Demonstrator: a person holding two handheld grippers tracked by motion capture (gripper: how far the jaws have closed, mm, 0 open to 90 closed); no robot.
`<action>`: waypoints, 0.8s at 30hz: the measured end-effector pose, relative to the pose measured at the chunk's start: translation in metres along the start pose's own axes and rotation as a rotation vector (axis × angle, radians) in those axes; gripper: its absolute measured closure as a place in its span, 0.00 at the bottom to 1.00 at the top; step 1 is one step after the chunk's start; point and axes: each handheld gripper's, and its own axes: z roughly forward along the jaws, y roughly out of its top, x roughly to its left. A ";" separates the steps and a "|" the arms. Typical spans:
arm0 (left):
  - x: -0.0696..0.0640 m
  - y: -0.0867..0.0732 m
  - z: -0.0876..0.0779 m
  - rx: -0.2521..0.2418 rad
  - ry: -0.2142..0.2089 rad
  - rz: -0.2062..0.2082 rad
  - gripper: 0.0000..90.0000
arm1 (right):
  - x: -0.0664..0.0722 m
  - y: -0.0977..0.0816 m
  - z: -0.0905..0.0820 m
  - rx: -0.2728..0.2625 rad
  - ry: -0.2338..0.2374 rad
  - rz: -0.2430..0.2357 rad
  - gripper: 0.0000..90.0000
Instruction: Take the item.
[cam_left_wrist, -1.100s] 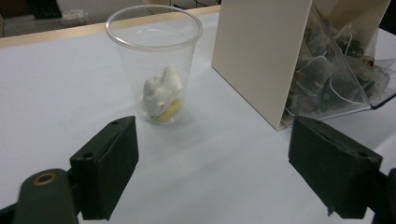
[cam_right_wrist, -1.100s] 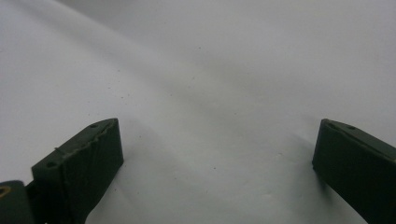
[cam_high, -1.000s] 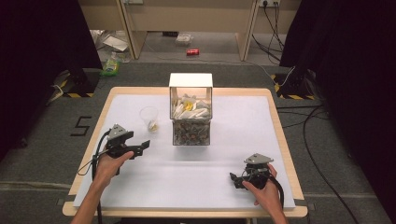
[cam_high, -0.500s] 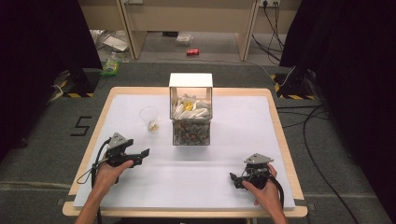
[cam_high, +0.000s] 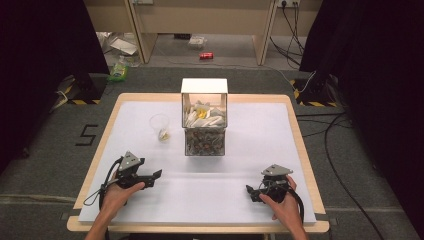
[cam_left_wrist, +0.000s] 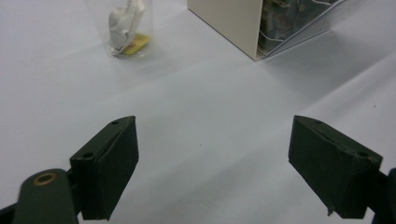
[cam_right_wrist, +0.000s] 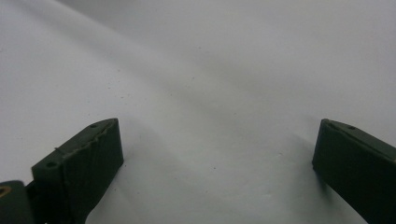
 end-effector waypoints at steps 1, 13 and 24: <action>-0.001 -0.001 0.000 0.006 -0.003 0.003 0.17 | 0.000 0.000 0.000 0.000 0.000 0.000 0.03; -0.011 -0.013 -0.009 0.056 -0.012 0.031 0.17 | 0.000 0.000 0.000 -0.001 0.000 -0.004 0.03; -0.021 -0.022 -0.016 0.086 -0.022 0.060 0.17 | 0.000 0.000 0.000 0.000 0.000 0.000 0.03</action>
